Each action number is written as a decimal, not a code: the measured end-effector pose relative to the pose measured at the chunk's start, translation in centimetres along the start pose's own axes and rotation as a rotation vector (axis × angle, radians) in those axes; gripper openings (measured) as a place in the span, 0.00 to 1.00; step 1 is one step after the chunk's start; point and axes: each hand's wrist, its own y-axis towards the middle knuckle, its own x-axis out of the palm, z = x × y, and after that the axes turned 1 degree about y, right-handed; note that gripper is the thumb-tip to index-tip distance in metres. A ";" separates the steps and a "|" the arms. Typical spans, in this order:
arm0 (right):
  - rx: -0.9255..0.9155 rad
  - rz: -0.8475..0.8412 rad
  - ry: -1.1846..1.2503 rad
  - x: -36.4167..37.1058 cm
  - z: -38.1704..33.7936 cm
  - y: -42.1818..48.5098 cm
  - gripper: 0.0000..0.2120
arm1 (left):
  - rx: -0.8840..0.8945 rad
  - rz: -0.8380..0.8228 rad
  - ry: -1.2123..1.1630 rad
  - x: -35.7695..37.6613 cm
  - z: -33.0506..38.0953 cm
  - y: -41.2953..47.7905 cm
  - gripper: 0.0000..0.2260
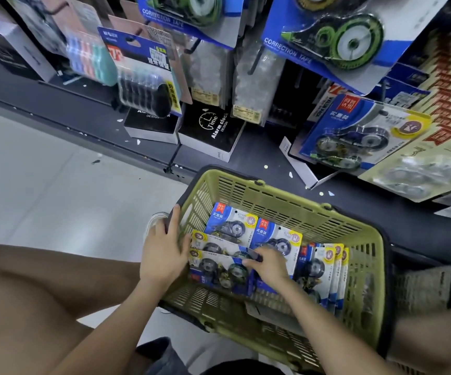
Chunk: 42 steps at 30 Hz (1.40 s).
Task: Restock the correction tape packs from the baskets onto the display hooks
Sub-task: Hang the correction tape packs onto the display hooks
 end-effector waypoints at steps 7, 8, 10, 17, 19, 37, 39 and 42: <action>-0.090 0.048 0.229 -1.5 0.9 -2.2 0.12 | -0.002 0.015 -0.014 0.4 -0.2 0.1 0.31; -0.077 0.060 0.320 -2.4 1.1 -2.6 0.08 | -0.003 0.013 -0.017 0.3 -0.2 0.1 0.31; -0.030 0.102 0.523 -4.7 1.4 -3.3 0.03 | -0.010 0.005 -0.025 0.3 -0.3 0.1 0.32; -0.069 0.252 1.170 -9.2 -0.5 -4.1 0.34 | 0.001 0.069 -0.275 -1.6 4.7 0.7 0.38; -0.060 0.218 1.307 -9.4 -1.5 -4.1 0.41 | -0.009 -0.082 -0.575 -2.3 7.0 0.3 0.38; 0.251 -0.455 0.153 -0.6 5.2 -6.7 0.23 | -0.394 -0.091 -1.285 -3.1 6.8 0.3 0.18; 0.305 -0.466 0.131 0.4 6.6 -6.3 0.23 | -0.409 -0.088 -1.293 -2.9 6.8 0.3 0.18; 0.255 -0.486 0.122 0.2 7.2 -6.3 0.16 | -0.416 -0.087 -1.300 -2.7 6.8 0.3 0.18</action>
